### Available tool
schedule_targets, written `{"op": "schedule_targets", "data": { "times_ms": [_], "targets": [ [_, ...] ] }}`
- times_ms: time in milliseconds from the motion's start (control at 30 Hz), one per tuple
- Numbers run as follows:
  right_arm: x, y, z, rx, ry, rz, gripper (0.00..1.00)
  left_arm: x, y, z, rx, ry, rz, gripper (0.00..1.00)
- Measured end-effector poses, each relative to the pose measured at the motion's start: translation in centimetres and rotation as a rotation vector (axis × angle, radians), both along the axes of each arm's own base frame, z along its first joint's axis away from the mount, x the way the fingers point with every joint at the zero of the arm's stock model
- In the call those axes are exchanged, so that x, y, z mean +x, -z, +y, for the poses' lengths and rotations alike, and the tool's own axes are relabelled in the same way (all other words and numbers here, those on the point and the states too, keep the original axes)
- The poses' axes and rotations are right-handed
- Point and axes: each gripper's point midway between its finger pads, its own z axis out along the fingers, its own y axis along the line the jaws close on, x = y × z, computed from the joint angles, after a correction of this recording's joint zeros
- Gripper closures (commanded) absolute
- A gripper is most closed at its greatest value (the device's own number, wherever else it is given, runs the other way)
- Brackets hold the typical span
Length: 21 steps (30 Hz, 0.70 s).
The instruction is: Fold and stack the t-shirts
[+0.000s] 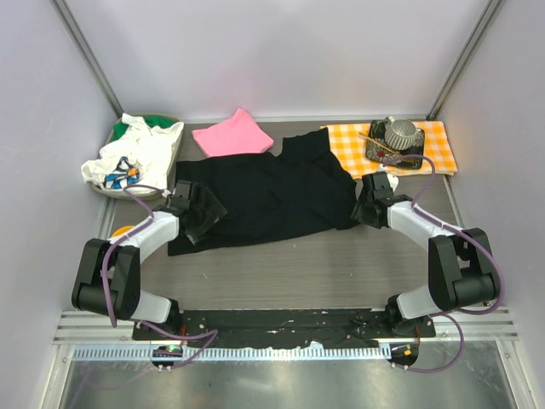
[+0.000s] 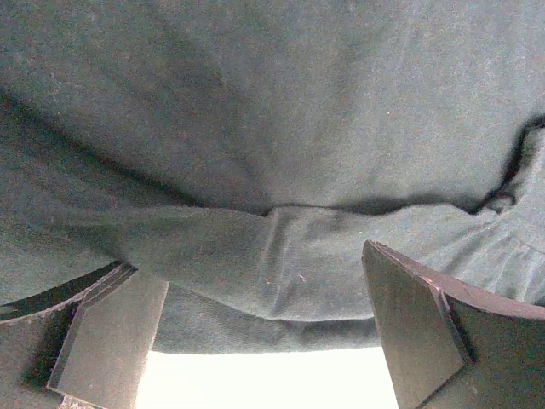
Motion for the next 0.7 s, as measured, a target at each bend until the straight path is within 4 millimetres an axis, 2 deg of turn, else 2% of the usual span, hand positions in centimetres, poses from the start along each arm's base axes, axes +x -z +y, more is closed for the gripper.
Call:
{"op": "schedule_targets", "data": {
  "times_ms": [100,133,200,233,300,667,700],
  "targets": [
    [0.0,-0.2,-0.5,-0.025,0.014,-0.006,0.66,0.3,0.0,-0.1,-0.002,0.002,-0.012,0.0],
    [0.1,-0.3,-0.7,-0.033,0.02,-0.011,0.74,0.4,0.0,-0.1,-0.002,0.004,-0.018,0.0],
    [0.1,-0.4,-1.1,-0.053,0.032,-0.018,0.82,0.5,-0.1,-0.1,-0.002,0.008,-0.026,0.0],
    [0.2,-0.4,-1.3,-0.061,0.04,-0.02,0.9,0.6,-0.1,-0.1,-0.002,0.01,-0.031,0.0],
    [0.2,-0.5,-1.6,-0.073,0.049,-0.023,0.99,0.7,-0.1,-0.1,-0.001,0.013,-0.038,0.0],
    [0.5,-0.9,-3.0,-0.146,0.093,-0.03,0.99,0.4,-0.2,0.1,0.01,0.017,-0.062,0.0],
    [0.5,-0.9,-3.1,-0.15,0.096,-0.031,0.92,0.3,-0.2,0.1,0.011,0.017,-0.064,0.0]
  ]
}}
